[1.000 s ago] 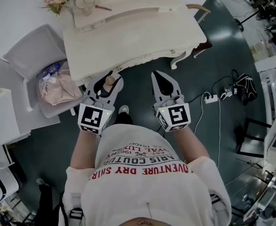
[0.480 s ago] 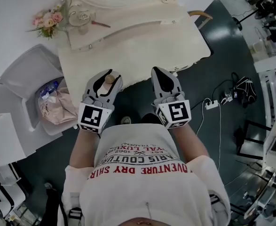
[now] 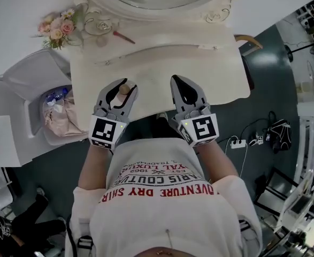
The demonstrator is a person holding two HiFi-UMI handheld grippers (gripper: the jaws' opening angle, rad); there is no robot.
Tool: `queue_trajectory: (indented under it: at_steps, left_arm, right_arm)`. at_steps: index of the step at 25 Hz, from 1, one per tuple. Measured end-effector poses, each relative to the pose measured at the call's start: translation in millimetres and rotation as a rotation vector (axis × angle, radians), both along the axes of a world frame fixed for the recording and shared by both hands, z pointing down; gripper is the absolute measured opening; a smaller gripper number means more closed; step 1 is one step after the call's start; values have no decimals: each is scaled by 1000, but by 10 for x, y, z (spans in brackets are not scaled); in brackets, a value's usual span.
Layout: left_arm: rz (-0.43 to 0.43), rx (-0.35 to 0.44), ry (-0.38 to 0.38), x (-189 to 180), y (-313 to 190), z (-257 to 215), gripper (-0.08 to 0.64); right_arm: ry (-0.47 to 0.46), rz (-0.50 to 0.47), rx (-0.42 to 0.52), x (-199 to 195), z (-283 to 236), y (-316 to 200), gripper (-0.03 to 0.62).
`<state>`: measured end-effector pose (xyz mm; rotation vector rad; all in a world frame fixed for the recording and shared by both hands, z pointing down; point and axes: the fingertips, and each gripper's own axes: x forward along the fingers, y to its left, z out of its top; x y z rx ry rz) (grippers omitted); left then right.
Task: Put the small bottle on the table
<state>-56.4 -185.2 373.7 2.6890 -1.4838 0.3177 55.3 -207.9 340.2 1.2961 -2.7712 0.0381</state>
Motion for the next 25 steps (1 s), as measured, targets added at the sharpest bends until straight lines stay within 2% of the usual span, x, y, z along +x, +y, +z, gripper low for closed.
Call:
queue_trajectory:
  at_steps: [4, 12, 17, 20, 25]
  left_arm:
    - [-81, -17, 5, 47, -363, 83, 133]
    - [-205, -66, 19, 122, -841, 503, 133]
    - [-249, -92, 28, 177, -1011, 837, 133]
    - [-252, -107, 43, 209, -1100, 1062, 133]
    - [-243, -156, 28, 291, -1224, 1467, 133]
  right_arm:
    - [16, -102, -1, -2, 113, -425, -2]
    - [28, -262, -71, -22, 541, -962, -2]
    - [11, -313, -94, 42, 751, -1162, -2]
    - [0, -322, -105, 57, 877, -1273, -2]
    - [3, -315, -142, 81, 1160, -1437, -2]
